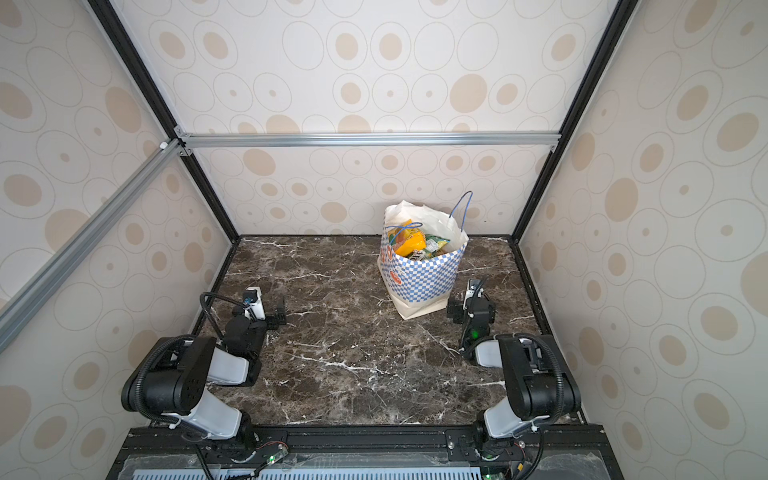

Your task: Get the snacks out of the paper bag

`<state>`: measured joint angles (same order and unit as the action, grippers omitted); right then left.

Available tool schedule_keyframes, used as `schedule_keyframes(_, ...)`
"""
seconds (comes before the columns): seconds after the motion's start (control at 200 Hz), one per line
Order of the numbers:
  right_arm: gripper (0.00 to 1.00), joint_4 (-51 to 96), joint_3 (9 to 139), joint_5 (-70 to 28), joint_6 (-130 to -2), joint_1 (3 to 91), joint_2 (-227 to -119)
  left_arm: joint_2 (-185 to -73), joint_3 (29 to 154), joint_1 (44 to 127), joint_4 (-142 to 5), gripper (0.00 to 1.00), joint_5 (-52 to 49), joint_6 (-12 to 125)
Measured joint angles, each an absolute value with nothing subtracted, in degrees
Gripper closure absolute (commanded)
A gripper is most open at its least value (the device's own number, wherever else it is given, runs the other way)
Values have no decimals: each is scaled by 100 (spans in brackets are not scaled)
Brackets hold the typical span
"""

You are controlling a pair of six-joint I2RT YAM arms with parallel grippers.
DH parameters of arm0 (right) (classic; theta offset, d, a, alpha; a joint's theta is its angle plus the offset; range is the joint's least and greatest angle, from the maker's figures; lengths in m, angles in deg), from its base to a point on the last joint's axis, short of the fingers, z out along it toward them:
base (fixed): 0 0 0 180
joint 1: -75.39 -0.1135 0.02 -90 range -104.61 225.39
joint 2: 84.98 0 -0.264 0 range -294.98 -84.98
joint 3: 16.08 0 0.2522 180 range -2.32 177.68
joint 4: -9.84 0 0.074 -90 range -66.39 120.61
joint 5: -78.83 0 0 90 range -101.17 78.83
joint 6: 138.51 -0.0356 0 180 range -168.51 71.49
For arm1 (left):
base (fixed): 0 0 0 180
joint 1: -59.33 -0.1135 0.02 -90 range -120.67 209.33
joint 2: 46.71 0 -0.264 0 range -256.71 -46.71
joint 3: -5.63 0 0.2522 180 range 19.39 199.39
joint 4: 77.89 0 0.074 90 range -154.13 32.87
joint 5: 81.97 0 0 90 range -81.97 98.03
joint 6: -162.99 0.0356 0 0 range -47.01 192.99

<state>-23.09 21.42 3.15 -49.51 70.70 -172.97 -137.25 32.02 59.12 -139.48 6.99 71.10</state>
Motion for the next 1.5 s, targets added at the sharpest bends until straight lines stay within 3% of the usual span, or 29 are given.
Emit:
schedule_keyframes(0.23,0,-2067,2147,221,-4942,7096,-17129,-13725,3202,5912,-13950,2,697,7110)
schedule_keyframes(0.39,0,-344,2628,217,-5130,7096,-15830,-13607,3049,5912,-14055,2,717,7108)
schedule_keyframes(0.56,0,1520,3808,180,-5543,7101,-14567,-12339,2911,5912,-13471,2,758,7084)
schedule_keyframes(0.725,0,3428,5216,-268,-5847,7101,-14335,-10849,3597,5945,-11919,2,1021,6291)
schedule_keyframes(0.945,1,5712,7810,-1127,-6225,7101,-15550,-10914,6421,6551,-8641,2,1451,4719)
schedule_keyframes(1.095,2,6783,9480,-1556,-6485,7101,-16792,-11533,7667,7567,-7590,9,1355,3829)
schedule_keyframes(1.285,2,7577,10868,-1494,-6717,7101,-18173,-12938,9149,8964,-6702,12,1316,2730)
schedule_keyframes(1.501,1,7894,11620,-1025,-6712,7134,-19098,-14730,11614,9882,-5489,13,1152,2147)
